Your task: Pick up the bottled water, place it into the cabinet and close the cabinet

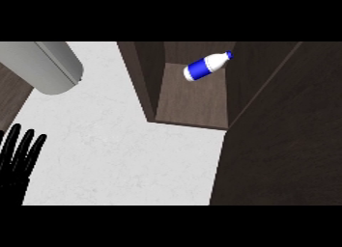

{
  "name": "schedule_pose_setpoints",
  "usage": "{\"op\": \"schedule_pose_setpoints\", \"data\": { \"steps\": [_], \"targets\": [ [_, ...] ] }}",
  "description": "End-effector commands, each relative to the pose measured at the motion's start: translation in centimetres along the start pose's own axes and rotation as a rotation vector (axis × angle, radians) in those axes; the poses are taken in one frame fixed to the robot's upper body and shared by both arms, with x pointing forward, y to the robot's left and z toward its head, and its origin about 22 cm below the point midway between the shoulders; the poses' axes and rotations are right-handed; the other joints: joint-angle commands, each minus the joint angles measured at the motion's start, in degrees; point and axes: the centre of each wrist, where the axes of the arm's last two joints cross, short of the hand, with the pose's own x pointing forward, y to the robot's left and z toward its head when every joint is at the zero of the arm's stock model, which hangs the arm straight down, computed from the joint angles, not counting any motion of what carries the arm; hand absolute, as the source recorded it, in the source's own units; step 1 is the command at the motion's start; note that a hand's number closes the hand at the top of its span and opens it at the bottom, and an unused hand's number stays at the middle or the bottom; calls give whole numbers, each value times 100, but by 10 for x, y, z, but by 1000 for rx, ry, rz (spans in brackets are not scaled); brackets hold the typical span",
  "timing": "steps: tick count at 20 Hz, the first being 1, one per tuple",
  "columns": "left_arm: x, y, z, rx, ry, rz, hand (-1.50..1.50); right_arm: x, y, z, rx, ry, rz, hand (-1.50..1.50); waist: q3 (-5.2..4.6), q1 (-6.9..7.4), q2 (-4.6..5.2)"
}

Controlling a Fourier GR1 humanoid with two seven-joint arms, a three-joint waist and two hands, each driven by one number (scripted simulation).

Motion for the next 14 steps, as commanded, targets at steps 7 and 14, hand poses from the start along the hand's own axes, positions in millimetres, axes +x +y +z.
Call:
{"op": "schedule_pose_setpoints", "data": {
  "steps": [7,14],
  "targets": [
    [17,13,0,-76,3,15,-150,13,16,-27,231,-66,-49,150,-18,392,131],
    [22,17,1,-99,27,2,-150,16,2,-30,272,-28,76,150,-53,666,173]
  ]
}}
